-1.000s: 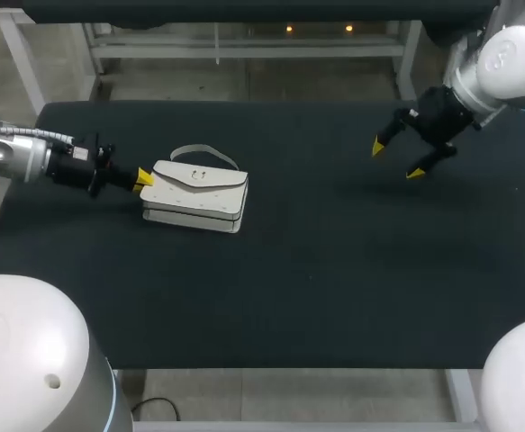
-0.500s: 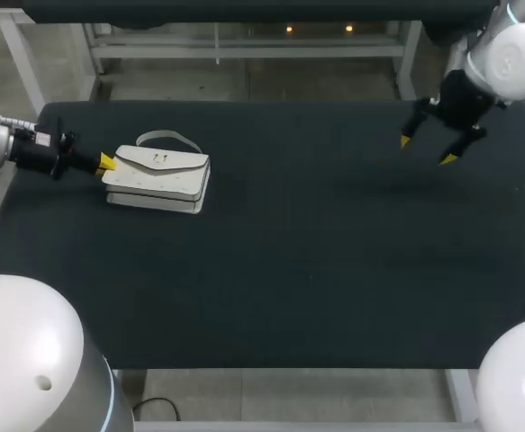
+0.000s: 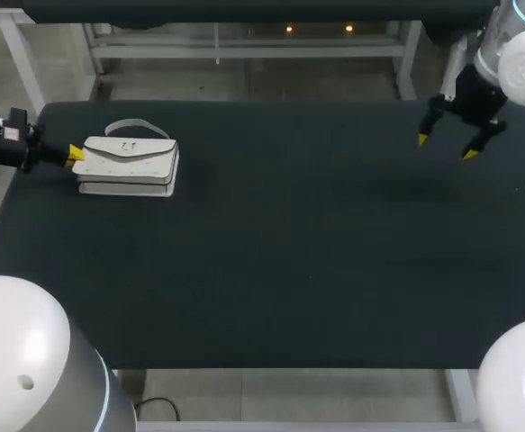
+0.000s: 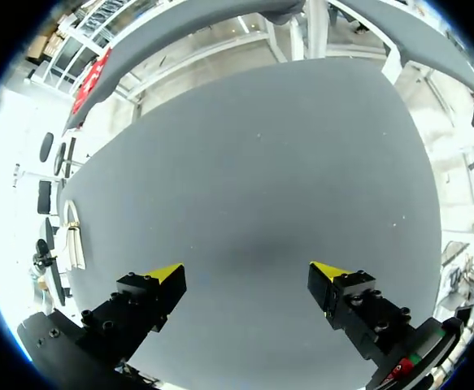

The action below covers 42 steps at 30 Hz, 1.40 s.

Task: Pick up the bag, open it, inspect its contents, close it, and place it on the opposite side

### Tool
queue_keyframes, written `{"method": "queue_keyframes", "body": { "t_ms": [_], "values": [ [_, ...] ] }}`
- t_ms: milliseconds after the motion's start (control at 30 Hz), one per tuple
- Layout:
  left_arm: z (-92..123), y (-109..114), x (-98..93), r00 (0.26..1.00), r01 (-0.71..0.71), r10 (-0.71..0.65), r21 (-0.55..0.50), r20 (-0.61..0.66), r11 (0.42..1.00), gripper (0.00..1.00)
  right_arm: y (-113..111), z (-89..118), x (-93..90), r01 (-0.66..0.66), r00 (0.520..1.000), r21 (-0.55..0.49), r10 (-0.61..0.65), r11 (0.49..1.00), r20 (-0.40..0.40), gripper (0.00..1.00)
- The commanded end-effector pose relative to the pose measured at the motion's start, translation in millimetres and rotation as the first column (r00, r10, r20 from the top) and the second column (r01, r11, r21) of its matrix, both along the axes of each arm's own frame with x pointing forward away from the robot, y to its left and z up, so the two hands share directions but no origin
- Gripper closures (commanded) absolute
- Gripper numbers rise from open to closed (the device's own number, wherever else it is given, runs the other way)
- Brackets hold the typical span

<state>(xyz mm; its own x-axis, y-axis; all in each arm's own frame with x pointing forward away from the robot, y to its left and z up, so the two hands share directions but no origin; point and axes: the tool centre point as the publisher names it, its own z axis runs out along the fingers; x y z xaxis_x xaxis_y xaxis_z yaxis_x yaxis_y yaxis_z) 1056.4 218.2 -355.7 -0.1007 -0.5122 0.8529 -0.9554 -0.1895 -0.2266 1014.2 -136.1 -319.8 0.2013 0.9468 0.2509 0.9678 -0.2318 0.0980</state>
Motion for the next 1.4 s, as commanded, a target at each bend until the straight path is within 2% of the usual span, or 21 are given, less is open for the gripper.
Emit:
{"method": "queue_keyframes", "body": {
  "t_ms": [33,533,800,1100,1400],
  "values": [
    [-3.6,18.4,7.8,1.000,0.013,-0.013,-0.021,-0.005,1.000,1.00,-0.3,2.1,1.1,-0.001,1.000,0.000,0.001,1.000,-0.005,0.00],
    [-5.8,73.1,16.1,1.000,-0.027,0.027,-0.024,-0.003,0.999,1.00,-0.3,2.1,1.1,-0.001,1.000,0.000,0.001,1.000,-0.005,0.00],
    [-5.8,94.3,20.0,0.999,-0.041,0.041,-0.017,-0.004,0.999,1.00,-1.3,3.2,3.8,0.008,1.000,-0.026,-0.008,1.000,0.000,0.00],
    [-1.8,109.4,25.7,0.999,-0.037,0.037,-0.004,-0.005,0.999,1.00,-14.7,11.1,7.5,0.011,1.000,-0.116,-0.010,0.993,0.010,0.00],
    [0.9,117.1,42.0,0.999,-0.034,0.034,-0.005,-0.005,0.999,1.00,-18.5,12.6,11.6,0.032,0.999,-0.125,-0.031,0.992,0.011,0.00]
  ]
}}
